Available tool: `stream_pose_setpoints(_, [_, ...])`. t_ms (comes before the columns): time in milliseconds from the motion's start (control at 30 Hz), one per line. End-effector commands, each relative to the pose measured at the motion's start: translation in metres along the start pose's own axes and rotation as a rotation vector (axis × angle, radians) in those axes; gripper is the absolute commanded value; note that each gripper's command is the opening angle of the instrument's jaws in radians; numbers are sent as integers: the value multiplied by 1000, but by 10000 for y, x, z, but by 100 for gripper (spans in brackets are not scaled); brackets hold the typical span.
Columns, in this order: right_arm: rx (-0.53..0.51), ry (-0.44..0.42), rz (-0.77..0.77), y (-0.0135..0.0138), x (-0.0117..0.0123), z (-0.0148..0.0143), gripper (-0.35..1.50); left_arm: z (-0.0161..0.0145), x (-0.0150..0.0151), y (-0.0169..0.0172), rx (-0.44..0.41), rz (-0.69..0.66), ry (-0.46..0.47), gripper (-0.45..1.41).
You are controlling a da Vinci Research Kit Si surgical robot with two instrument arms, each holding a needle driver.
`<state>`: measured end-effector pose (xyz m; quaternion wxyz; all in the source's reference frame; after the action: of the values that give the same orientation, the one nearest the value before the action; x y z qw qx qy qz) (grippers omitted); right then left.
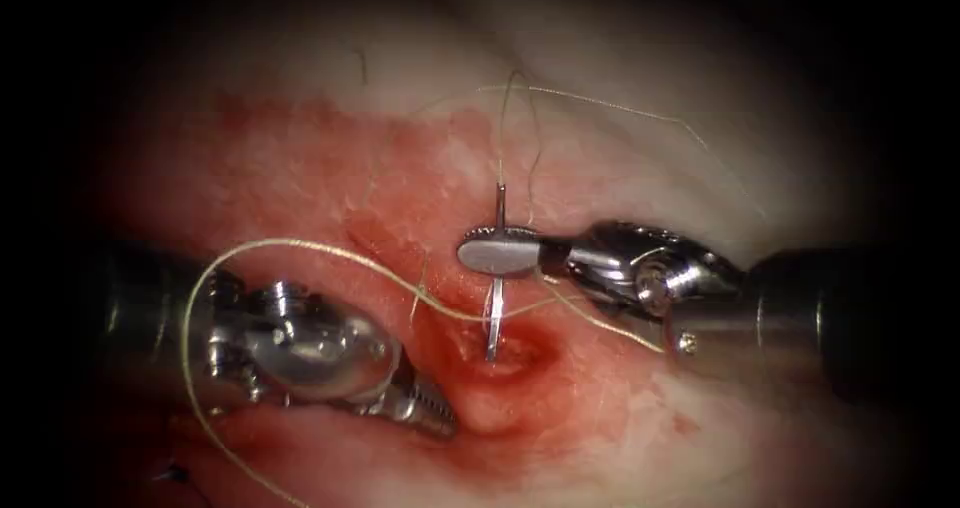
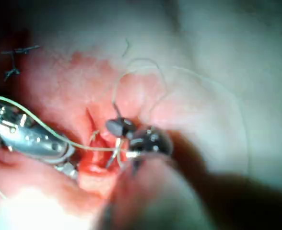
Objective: Wound Closure
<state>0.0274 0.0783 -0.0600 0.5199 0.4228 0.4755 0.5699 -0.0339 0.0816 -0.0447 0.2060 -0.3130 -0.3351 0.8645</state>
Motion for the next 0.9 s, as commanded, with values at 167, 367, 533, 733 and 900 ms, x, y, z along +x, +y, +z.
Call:
stream_pose_setpoints(167, [-9,-20,48,-3,-8,10,-35,7,0,0,-3,0,0,-1])
stream_pose_setpoints(367, [-15,-23,181,-6,-8,11,-35,6,1,0,-4,-2,1,-2])
stream_pose_setpoints(533, [-10,-37,232,-7,-9,11,-35,4,2,1,-5,-3,1,-2])
stream_pose_setpoints(733, [4,-14,327,-10,-7,10,-35,2,3,1,-7,-5,2,-2])
stream_pose_setpoints(900, [33,2,301,-13,0,11,31,-3,7,4,-7,-11,4,-2])
